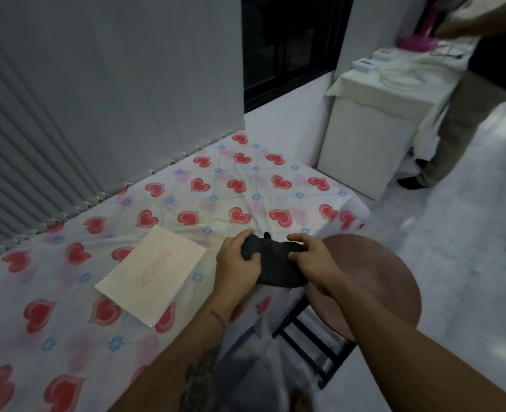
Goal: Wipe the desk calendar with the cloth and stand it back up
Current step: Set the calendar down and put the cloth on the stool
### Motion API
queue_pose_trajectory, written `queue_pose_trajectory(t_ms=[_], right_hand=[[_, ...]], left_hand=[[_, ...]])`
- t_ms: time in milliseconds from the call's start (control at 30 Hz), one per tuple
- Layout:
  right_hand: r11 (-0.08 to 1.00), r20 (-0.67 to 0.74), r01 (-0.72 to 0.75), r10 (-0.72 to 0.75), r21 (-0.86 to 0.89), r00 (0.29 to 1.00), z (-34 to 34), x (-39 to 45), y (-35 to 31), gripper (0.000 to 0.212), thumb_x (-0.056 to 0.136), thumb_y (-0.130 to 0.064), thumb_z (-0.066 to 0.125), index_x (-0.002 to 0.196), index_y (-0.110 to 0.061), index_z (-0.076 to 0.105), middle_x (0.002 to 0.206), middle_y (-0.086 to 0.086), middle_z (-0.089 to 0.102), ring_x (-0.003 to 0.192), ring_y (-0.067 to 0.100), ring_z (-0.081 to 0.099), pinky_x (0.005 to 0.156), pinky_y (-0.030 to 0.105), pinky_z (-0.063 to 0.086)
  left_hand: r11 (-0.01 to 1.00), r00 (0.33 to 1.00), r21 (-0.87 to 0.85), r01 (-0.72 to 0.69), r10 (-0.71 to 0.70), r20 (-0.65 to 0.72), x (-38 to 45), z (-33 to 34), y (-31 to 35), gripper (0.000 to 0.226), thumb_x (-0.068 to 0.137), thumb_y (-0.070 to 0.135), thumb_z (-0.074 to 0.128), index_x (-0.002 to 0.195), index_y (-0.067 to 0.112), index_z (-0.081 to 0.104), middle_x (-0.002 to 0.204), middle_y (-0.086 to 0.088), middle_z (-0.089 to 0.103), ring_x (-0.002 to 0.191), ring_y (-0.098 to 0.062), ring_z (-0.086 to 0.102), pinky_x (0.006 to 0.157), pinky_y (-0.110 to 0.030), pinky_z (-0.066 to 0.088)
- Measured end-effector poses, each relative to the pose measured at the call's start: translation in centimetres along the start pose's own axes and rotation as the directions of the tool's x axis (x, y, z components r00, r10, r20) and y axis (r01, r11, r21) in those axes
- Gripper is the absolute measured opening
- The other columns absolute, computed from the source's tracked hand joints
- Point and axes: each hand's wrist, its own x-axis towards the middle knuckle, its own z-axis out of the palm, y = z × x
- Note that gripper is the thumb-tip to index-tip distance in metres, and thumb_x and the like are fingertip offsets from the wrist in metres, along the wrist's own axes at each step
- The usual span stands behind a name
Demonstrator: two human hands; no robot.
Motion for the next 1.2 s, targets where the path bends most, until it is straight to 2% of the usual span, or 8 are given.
queue_pose_trajectory(t_ms=[433, 633, 733, 800, 900, 967, 1067, 1200], right_hand=[[0.994, -0.324, -0.016, -0.018, -0.105, 0.946, -17.5, -0.1, 2.9, 0.057, 0.074, 0.008, 0.054, 0.125, -0.016, 0.061, 0.125, 0.006, 0.059, 0.112, 0.023, 0.054, 0.095, 0.039, 0.051], [0.95, -0.154, -0.23, 0.2, -0.21, 0.968, -18.5, 0.0, 11.4, 0.059, 0.073, -0.001, 0.056, 0.13, -0.019, 0.058, 0.127, -0.002, 0.053, 0.114, 0.023, 0.053, 0.095, 0.04, 0.053], [0.926, -0.13, -0.304, 0.281, -0.224, 0.951, -17.2, -0.1, 15.1, 0.056, 0.078, -0.001, 0.058, 0.133, -0.013, 0.057, 0.14, 0.009, 0.05, 0.123, 0.025, 0.05, 0.103, 0.037, 0.047], [0.914, -0.173, -0.337, 0.302, -0.226, 0.937, -16.7, -0.3, 16.1, 0.055, 0.08, -0.006, 0.06, 0.134, -0.015, 0.054, 0.142, 0.011, 0.045, 0.125, 0.028, 0.047, 0.104, 0.034, 0.044], [0.832, -0.187, -0.187, 0.101, -0.523, 0.977, -16.3, -0.7, 16.0, 0.06, 0.078, -0.021, 0.06, 0.136, -0.017, 0.047, 0.135, 0.013, 0.043, 0.122, 0.034, 0.045, 0.098, 0.038, 0.044], [0.705, -0.122, -0.027, -0.085, -0.708, 0.989, -15.9, -0.7, 15.8, 0.066, 0.08, -0.03, 0.058, 0.143, -0.016, 0.042, 0.146, 0.014, 0.038, 0.13, 0.035, 0.039, 0.106, 0.043, 0.04], [0.619, 0.068, 0.034, 0.032, -0.785, 0.997, -15.5, -0.2, 15.5, 0.072, 0.084, -0.036, 0.054, 0.15, -0.018, 0.031, 0.158, 0.011, 0.027, 0.142, 0.031, 0.028, 0.112, 0.05, 0.033], [0.606, 0.132, 0.007, 0.163, -0.795, 0.978, -15.7, 0.0, 14.0, 0.071, 0.085, -0.038, 0.054, 0.149, -0.021, 0.031, 0.155, 0.01, 0.029, 0.138, 0.032, 0.033, 0.111, 0.053, 0.034]], left_hand=[[0.995, 0.971, 0.021, -0.093, 0.086, 0.224, 1.0, 16.4, 9.8, 0.047, 0.092, 0.013, 0.056, 0.138, 0.022, 0.054, 0.133, -0.002, 0.05, 0.122, -0.023, 0.049, 0.106, -0.034, 0.042], [0.98, 0.886, 0.197, 0.001, -0.092, 0.454, -2.2, 20.8, 5.2, 0.044, 0.082, 0.003, 0.057, 0.126, 0.007, 0.063, 0.131, -0.015, 0.058, 0.122, -0.034, 0.053, 0.107, -0.045, 0.042], [0.954, 0.809, 0.299, 0.027, -0.196, 0.554, -4.5, 21.5, 2.6, 0.048, 0.079, -0.001, 0.058, 0.127, 0.002, 0.061, 0.131, -0.018, 0.053, 0.123, -0.034, 0.05, 0.102, -0.023, 0.036], [0.942, 0.831, 0.335, -0.005, -0.182, 0.525, -5.1, 21.9, 1.8, 0.05, 0.08, 0.007, 0.056, 0.13, 0.008, 0.057, 0.133, -0.012, 0.047, 0.121, -0.03, 0.048, 0.096, -0.025, 0.038], [0.875, 0.896, 0.457, -0.158, -0.068, 0.44, -5.0, 22.3, 1.8, 0.056, 0.08, 0.018, 0.051, 0.136, 0.018, 0.049, 0.144, -0.005, 0.036, 0.122, -0.029, 0.044, 0.099, -0.037, 0.044], [0.767, 0.851, 0.544, -0.34, 0.004, 0.525, -4.7, 22.6, 1.7, 0.062, 0.079, 0.02, 0.051, 0.141, 0.018, 0.044, 0.155, -0.005, 0.028, 0.13, -0.031, 0.039, 0.105, -0.041, 0.041], [0.716, 0.762, 0.567, -0.409, -0.074, 0.643, -4.0, 22.7, 1.6, 0.062, 0.08, 0.023, 0.052, 0.142, 0.017, 0.045, 0.158, -0.006, 0.027, 0.135, -0.031, 0.038, 0.109, -0.041, 0.036], [0.836, 0.803, 0.456, -0.304, -0.032, 0.595, -3.7, 21.2, 2.4, 0.04, 0.078, 0.018, 0.055, 0.117, 0.012, 0.065, 0.13, -0.008, 0.056, 0.117, -0.028, 0.055, 0.097, -0.037, 0.045]])
